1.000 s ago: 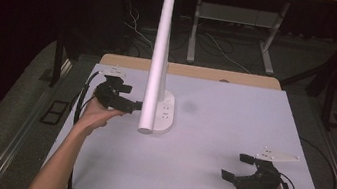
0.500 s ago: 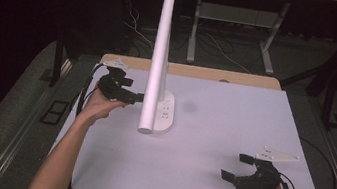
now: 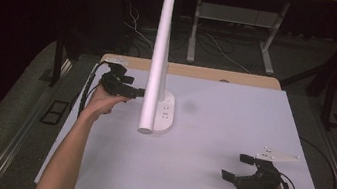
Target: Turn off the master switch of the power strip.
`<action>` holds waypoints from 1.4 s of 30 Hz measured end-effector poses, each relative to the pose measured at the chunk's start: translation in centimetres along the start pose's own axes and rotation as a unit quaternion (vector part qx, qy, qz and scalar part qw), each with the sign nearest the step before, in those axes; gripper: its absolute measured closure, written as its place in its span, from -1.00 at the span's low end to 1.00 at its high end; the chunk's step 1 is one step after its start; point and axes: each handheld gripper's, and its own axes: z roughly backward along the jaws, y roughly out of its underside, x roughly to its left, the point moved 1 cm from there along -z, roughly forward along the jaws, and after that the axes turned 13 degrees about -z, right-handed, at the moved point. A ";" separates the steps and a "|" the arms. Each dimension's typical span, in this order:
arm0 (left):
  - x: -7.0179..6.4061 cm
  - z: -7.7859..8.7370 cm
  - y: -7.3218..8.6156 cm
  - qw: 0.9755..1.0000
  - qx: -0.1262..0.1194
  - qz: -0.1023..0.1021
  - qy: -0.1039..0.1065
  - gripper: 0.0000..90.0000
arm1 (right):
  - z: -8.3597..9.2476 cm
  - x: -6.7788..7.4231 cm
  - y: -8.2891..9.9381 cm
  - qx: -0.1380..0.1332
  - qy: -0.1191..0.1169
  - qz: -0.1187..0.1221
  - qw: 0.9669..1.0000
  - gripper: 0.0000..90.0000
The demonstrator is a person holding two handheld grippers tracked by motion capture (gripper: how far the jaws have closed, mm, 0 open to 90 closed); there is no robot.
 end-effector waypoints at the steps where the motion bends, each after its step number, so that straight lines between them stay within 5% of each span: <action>1: 0.1 -0.2 0.0 1.000 0.000 0.000 0.002 -0.84 | 0.0 0.0 0.0 0.001 0.000 0.000 1.000 -1.00; 8: 0.5 -1.3 0.1 1.000 0.014 0.006 0.006 -0.75 | 0.0 0.0 0.0 0.002 0.000 0.003 1.000 -1.00; 28: 1.8 -3.1 1.1 0.999 0.005 0.033 0.008 -0.45 | -0.1 0.0 0.1 0.010 -0.001 0.001 1.000 -1.00; 31: 1.8 -3.4 1.2 0.999 -0.005 0.049 0.010 -0.37 | -0.2 0.0 0.1 0.011 0.000 0.002 1.000 -1.00; 42: 1.8 -4.3 1.5 0.999 -0.009 0.047 0.023 0.03 | -0.3 0.1 0.1 0.013 0.000 0.005 1.000 -1.00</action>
